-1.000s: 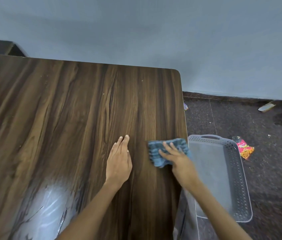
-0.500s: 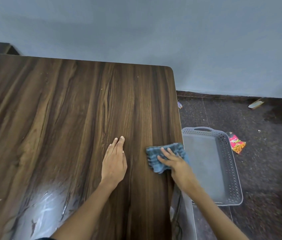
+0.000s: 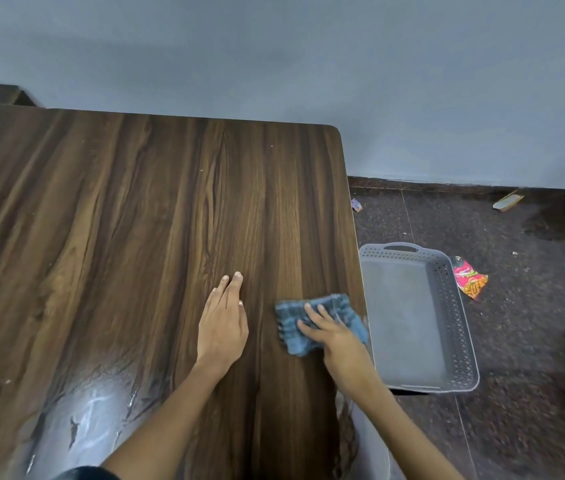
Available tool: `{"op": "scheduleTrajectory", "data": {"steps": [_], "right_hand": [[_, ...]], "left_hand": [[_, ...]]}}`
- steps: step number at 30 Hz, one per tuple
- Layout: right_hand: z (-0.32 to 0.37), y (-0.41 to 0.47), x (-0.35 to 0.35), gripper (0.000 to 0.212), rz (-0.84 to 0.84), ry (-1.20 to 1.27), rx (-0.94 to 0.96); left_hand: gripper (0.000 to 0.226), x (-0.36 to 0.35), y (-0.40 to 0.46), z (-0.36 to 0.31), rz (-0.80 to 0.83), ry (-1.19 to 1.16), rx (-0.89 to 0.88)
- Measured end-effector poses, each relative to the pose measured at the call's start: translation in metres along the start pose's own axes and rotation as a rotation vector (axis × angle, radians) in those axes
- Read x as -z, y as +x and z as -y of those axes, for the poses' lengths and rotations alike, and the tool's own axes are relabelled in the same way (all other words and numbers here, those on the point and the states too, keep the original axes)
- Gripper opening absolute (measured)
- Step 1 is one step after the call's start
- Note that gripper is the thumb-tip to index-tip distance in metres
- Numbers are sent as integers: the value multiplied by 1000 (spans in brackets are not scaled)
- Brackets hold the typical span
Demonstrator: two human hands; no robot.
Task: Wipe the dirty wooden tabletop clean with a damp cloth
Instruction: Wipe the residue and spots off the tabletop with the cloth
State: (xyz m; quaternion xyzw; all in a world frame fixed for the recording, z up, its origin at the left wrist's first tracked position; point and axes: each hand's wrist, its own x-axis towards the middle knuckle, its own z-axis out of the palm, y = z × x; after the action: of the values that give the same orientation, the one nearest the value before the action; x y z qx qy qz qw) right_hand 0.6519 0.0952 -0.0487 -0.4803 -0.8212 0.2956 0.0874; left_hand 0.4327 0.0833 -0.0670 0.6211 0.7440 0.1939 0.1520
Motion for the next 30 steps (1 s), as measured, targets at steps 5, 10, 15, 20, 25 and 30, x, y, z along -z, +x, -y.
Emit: {"op": "scheduleTrajectory", "data": {"steps": [5, 10, 15, 20, 25, 30], "right_hand": [[-25, -4, 25, 57, -159, 103, -234], [-10, 45, 20, 56, -199, 100, -329], [17, -3, -11, 57, 13, 44, -47], [-19, -65, 3, 62, 1, 115, -81], [-18, -11, 24, 51, -166, 145, -262], [11, -2, -5, 54, -129, 104, -218]], "left_hand": [[45, 1, -13, 3, -1, 0, 6], [45, 1, -24, 6, -4, 2, 10], [46, 2, -29, 7, 9, 18, 1], [44, 3, -41, 12, 12, 36, -11], [51, 4, -54, 18, 41, 111, -32], [53, 4, -61, 18, 57, 118, -18]]}}
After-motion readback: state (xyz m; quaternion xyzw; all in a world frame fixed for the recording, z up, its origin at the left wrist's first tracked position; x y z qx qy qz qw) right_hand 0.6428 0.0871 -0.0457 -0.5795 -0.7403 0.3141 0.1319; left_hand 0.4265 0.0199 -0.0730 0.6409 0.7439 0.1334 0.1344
